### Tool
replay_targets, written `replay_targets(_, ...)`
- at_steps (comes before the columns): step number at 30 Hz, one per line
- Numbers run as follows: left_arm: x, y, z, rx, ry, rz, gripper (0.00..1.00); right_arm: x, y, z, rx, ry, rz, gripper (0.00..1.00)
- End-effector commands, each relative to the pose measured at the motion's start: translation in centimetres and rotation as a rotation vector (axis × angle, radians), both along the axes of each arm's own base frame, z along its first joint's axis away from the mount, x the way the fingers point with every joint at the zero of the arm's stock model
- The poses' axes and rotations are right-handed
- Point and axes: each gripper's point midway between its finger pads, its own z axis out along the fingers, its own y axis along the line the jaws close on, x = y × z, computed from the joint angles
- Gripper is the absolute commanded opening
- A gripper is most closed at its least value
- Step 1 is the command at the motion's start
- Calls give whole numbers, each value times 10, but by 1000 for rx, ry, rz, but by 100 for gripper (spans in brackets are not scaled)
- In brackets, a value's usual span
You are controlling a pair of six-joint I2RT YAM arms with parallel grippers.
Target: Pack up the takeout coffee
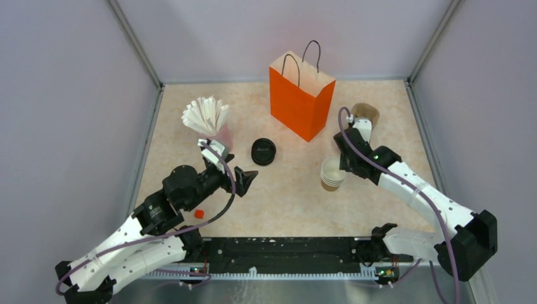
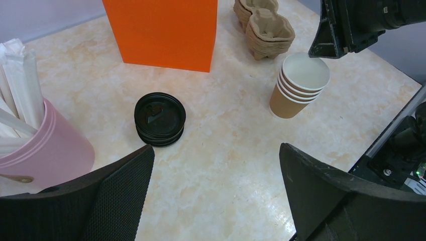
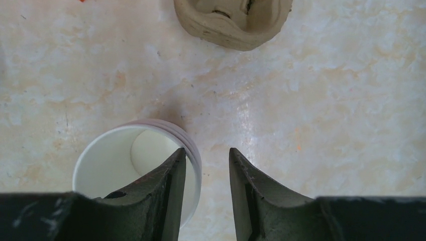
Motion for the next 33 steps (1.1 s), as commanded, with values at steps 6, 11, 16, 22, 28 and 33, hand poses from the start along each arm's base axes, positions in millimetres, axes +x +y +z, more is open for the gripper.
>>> replay_targets(6, 1, -1, 5, -22, -18, 0, 99, 5, 3, -7, 27, -4, 13, 28)
replay_targets(11, 1, -2, 3, -16, -13, -2, 99, 5, 4, -5, 39, -15, 16, 26)
replay_targets(16, 1, -2, 4, -17, -14, -1, 99, 6, 6, -5, 47, -10, 23, 27)
replay_targets(22, 2, -1, 4, -15, -16, 1, 99, 6, 5, -4, 49, -18, 16, 11)
replay_targets(28, 2, -1, 4, -12, -19, 2, 99, 6, 5, -4, 43, -11, 23, 13)
replay_targets(33, 2, -3, 3, -6, -16, -2, 99, 6, 5, -2, 40, -12, 30, 17)
